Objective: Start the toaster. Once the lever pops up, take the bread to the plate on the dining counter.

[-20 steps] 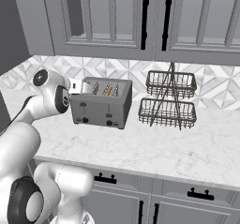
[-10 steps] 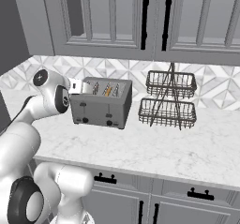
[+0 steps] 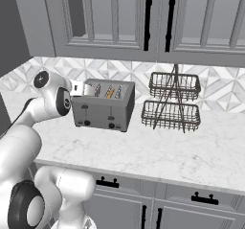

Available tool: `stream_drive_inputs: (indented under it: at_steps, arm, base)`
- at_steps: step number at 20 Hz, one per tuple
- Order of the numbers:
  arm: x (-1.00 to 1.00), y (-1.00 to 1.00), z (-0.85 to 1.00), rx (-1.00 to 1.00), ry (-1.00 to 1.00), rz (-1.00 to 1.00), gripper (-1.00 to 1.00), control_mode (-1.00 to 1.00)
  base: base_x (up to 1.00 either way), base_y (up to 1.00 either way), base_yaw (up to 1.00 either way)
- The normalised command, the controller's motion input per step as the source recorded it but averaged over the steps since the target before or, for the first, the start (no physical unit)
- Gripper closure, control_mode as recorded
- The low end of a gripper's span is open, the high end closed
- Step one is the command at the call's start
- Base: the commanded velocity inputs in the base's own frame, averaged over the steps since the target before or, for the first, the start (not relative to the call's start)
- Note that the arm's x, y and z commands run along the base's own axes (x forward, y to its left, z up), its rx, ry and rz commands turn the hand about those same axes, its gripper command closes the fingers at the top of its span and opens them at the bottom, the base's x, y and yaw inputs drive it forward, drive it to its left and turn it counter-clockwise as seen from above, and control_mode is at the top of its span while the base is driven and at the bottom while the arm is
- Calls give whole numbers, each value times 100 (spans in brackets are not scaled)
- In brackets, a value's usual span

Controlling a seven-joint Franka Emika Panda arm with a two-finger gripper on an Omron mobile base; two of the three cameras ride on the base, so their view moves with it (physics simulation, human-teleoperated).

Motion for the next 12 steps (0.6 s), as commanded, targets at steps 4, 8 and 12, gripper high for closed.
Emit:
stream_drive_inputs:
  at_steps: [4,8,12]
  arm:
    - [0,0,0,0,0,0,-100,-100]
    - [0,0,0,0,0,0,-100,-100]
    - [0,0,0,0,0,0,-100,-100]
  base:
    - [0,0,0]
    - [0,0,0]
    - [0,0,0]
